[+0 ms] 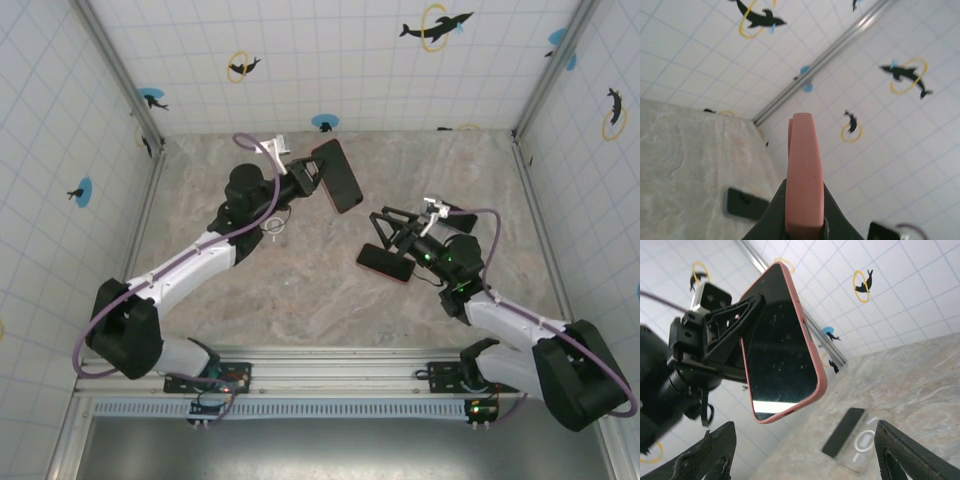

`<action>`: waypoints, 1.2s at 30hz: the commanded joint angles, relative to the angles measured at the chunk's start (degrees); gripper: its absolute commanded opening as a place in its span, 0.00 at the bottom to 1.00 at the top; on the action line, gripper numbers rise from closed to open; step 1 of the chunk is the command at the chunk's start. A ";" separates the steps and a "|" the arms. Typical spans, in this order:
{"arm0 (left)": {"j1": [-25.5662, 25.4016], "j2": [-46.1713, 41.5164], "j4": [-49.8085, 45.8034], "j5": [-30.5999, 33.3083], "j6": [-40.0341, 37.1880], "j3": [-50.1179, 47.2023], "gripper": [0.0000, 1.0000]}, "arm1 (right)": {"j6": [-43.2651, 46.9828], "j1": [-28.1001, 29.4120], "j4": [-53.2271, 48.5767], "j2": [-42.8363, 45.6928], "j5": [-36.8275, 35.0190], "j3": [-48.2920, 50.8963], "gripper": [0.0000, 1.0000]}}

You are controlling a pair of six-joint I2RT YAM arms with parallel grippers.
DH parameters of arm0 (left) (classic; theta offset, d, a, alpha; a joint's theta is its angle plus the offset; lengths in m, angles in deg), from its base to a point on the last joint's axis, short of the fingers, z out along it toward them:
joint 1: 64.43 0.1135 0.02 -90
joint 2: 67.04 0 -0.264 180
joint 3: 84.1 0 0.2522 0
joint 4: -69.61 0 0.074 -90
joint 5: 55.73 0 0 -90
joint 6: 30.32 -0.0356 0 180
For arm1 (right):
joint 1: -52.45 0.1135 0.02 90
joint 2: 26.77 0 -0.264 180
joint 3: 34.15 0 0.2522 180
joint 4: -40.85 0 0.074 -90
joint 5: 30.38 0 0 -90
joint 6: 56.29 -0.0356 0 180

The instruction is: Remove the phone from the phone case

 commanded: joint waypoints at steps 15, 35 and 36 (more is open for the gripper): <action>-5.00 0.09 14.14 14.68 16.34 -0.94 0.00 | -16.65 8.54 29.50 -14.40 -9.38 -5.98 0.54; -5.00 -0.33 16.51 16.32 22.45 -3.12 0.00 | -15.48 9.48 34.62 -21.75 -5.96 -10.78 0.18; -5.01 -0.33 16.59 16.00 22.86 -2.89 0.00 | -14.00 9.54 33.02 -21.39 -5.81 -10.74 0.17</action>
